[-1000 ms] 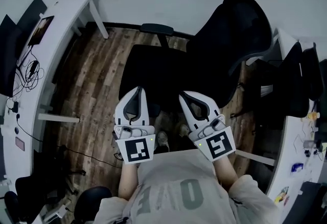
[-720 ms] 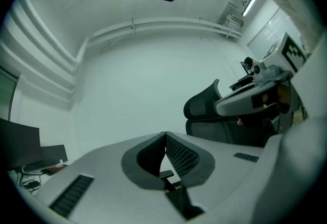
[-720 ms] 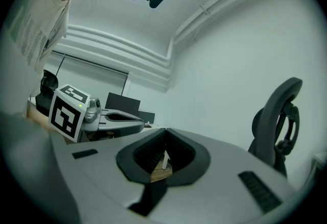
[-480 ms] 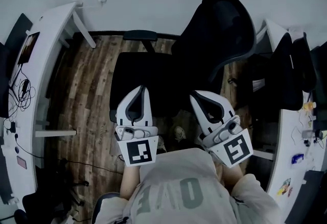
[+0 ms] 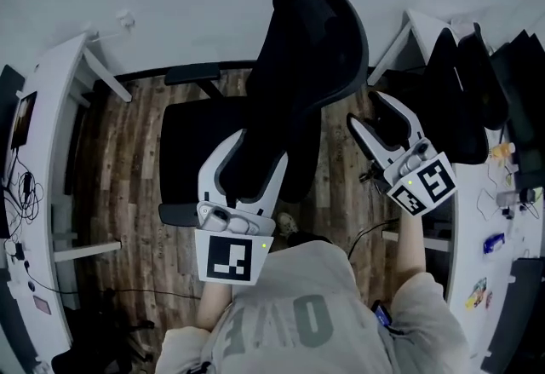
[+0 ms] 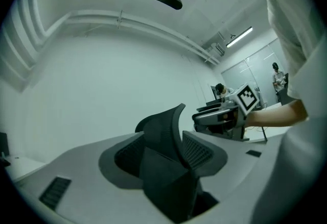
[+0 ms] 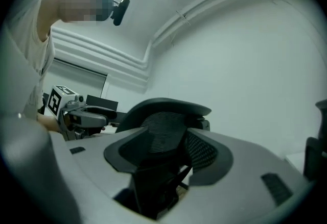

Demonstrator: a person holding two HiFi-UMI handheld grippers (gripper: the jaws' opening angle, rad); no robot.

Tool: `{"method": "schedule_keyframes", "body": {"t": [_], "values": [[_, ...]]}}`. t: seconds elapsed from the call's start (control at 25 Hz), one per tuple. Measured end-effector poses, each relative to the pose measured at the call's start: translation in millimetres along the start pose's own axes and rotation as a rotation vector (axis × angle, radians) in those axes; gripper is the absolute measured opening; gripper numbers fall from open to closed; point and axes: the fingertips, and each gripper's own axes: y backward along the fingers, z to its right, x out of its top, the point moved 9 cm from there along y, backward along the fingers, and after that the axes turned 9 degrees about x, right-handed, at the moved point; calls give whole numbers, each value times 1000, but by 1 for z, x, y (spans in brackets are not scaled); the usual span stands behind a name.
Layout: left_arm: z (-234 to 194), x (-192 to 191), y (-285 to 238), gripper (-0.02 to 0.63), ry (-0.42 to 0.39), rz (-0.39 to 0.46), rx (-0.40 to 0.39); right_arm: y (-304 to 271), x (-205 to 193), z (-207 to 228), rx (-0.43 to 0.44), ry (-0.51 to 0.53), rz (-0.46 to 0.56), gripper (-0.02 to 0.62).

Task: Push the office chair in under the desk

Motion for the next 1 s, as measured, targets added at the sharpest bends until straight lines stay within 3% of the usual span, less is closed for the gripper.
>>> {"method": "schedule_keyframes", "body": {"t": [0.16, 0.28, 0.44, 0.64, 0.76, 0.92, 1.0], "values": [[28, 10, -28, 230, -37, -29, -30, -11, -17, 52, 89, 2, -90, 249], [38, 13, -43, 258, -22, -41, -21, -29, -28, 79, 163, 8, -115, 268], [40, 9, -55, 270, -24, -78, 38, -51, -41, 101, 246, -41, -106, 275], [41, 7, -68, 263, -74, -122, 95, -74, -50, 106, 351, 7, -176, 274], [40, 7, -71, 194, -101, -127, 132, -76, -50, 107, 374, 35, -178, 273], [37, 7, -77, 187, -130, -137, 139, -83, -53, 114, 352, 70, -197, 273], [36, 7, -81, 187, -154, -144, 138, -89, -53, 116, 381, 54, -197, 275]]}}
